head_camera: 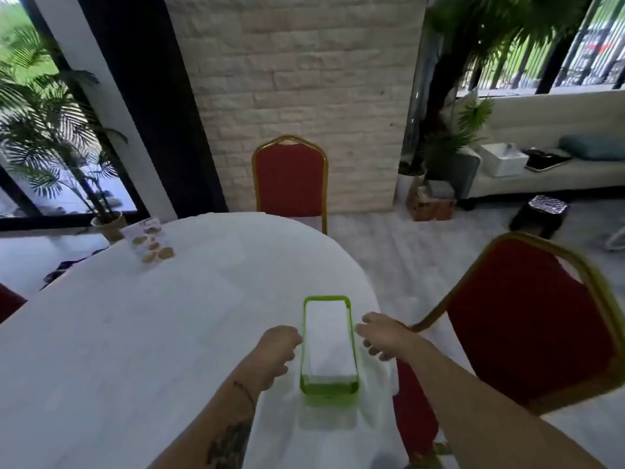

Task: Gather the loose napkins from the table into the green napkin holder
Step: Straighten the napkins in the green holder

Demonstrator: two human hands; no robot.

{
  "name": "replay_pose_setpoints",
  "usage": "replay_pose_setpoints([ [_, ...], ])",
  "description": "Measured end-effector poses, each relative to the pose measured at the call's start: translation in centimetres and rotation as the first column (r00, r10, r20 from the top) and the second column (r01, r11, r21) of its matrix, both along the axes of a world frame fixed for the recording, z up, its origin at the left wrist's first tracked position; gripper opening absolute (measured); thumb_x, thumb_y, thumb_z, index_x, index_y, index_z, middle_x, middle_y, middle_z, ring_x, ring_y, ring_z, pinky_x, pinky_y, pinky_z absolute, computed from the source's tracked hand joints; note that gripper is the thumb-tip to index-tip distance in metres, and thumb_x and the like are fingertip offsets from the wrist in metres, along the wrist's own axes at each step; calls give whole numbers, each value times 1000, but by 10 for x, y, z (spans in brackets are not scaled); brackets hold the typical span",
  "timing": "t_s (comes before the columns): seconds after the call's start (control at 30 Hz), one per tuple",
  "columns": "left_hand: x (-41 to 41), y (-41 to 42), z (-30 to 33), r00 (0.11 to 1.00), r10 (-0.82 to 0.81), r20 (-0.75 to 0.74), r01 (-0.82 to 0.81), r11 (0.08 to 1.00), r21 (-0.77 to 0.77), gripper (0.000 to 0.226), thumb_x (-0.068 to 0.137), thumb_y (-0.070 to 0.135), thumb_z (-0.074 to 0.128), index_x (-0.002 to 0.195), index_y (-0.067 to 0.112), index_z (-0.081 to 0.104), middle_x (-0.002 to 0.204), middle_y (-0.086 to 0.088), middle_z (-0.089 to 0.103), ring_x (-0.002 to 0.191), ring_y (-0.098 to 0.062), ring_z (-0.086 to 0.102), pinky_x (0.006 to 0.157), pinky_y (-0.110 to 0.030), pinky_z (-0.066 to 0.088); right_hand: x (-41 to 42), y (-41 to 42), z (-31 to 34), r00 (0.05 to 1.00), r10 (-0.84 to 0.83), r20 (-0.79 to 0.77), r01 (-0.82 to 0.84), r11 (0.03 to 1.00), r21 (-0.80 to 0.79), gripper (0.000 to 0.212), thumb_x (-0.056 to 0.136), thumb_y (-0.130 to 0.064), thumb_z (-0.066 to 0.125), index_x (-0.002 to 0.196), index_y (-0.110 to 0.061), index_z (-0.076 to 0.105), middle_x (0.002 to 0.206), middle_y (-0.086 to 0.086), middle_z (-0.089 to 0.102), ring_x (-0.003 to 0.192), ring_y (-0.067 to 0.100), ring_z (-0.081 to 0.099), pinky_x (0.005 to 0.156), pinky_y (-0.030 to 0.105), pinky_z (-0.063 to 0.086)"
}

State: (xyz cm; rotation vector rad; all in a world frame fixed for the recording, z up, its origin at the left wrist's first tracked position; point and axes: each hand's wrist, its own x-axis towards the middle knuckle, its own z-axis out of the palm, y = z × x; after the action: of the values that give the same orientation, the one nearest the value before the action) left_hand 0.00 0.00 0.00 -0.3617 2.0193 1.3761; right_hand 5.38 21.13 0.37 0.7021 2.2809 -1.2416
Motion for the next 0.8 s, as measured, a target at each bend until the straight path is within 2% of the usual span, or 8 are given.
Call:
replay_pose_setpoints([
  [0.1,0,9,-5,1000,-22,15,23,998,-56,15,86,17,52,99,12,59,101,-9,59,91,-23,56,73,-31,45,-6,1,-8,998,22,57,-20,999,-35,53,94,-32,47,144,-17,36,113,10,62,98,24,67,86,36,57],
  [0.17,3,11,-7,997,-50,51,53,997,-57,22,84,14,52,104,9,61,108,-11,63,96,-24,61,77,-33,49,-9,0,-12,995,30,95,-24,998,-66,49,94,-29,48,140,-16,38,111,13,62,95,27,70,85,40,59],
  [0.3,7,15,-4,993,-101,55,104,993,-49,26,78,11,52,101,19,64,111,-11,65,99,-25,62,87,-39,52,-14,-5,-15,987,88,131,-74,991,-107,32,93,-19,45,124,-9,46,109,18,63,90,31,72,80,44,62],
  [0.4,8,16,-1,992,-120,36,122,991,-60,32,80,9,51,106,24,62,111,-9,65,98,-24,61,87,-37,51,-20,-7,-15,983,101,151,-89,992,-85,30,93,-14,43,122,-4,47,108,21,65,87,31,73,74,41,63],
  [0.5,10,13,1,990,-139,23,140,988,-58,42,81,9,51,117,29,59,114,-9,65,105,-24,60,84,-35,50,-26,-12,-14,976,117,184,-109,993,-54,32,94,-15,44,119,1,53,108,24,67,90,33,74,75,43,63],
  [0.57,12,9,1,993,-120,12,120,991,-60,40,81,10,51,112,33,58,114,-8,65,106,-24,59,87,-36,50,-30,-17,-14,971,139,194,-130,990,-59,33,93,-17,45,117,3,57,109,25,68,92,35,73,76,43,63],
  [0.67,15,-3,5,996,-84,-10,83,994,-66,37,82,12,51,109,38,53,110,-2,64,106,-24,58,87,-36,49,-36,-32,-13,971,159,178,-147,986,-82,38,94,-20,46,124,0,53,112,21,66,91,33,72,73,39,63],
  [0.8,12,-30,7,998,-2,-64,-3,997,-71,35,82,9,51,107,33,59,103,-3,64,96,-24,59,81,-32,49,-43,-66,-10,978,176,110,-163,980,-118,39,94,-21,46,129,-3,49,113,18,63,88,30,70,70,36,61],
])
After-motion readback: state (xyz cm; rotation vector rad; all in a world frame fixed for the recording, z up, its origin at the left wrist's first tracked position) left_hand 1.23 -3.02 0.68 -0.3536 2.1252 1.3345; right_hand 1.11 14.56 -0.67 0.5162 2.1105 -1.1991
